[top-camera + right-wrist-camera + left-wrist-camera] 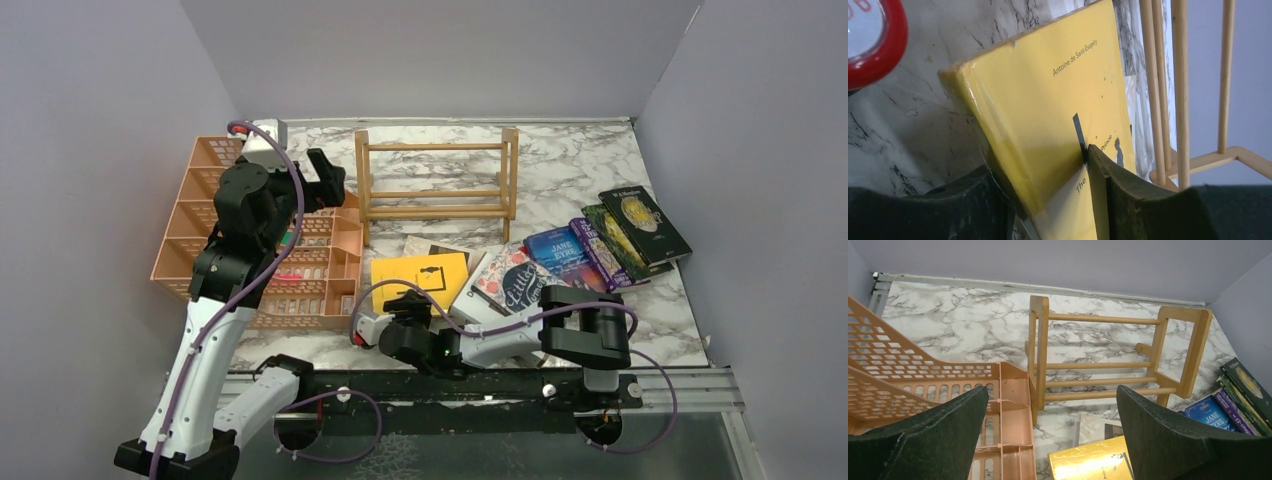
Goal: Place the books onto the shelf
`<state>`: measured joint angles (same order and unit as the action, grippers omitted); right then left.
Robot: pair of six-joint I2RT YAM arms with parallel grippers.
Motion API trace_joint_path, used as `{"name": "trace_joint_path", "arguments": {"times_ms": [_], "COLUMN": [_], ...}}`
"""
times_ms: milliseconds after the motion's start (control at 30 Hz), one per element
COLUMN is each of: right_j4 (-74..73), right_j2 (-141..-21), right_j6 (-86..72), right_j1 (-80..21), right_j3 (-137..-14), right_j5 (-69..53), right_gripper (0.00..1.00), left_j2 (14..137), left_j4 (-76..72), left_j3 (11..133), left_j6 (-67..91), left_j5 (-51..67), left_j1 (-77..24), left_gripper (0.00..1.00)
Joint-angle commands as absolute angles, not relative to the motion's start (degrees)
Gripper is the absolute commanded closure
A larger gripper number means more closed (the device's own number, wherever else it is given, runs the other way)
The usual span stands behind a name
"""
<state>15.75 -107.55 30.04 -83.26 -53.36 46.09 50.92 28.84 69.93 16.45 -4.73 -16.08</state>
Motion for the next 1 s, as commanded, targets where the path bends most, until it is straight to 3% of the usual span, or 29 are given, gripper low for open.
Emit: {"name": "trace_joint_path", "arguments": {"times_ms": [0, 500, 967], "right_j4": [23.3, 19.1, 20.2], "right_j2": [-104.9, -97.7, -89.9], "right_j6": [32.5, 36.0, 29.8], "right_j1": [-83.7, -83.3, -82.1], "right_j3": [-52.9, -62.0, -65.3], "right_j5": [40.4, 34.0, 31.7], "right_gripper": [0.68, 0.99, 0.99], "left_j2": [51.3, 52.3, 49.7], "left_j4": [26.7, 23.9, 25.1], "left_j3": [73.1, 80.1, 85.1], "left_j6": [14.9, 12.1, 11.2], "left_j5": [-9.2, -13.1, -14.7], "left_j1": [-15.6, -15.6, -15.6], "left_gripper": [0.01, 0.01, 0.01]}}
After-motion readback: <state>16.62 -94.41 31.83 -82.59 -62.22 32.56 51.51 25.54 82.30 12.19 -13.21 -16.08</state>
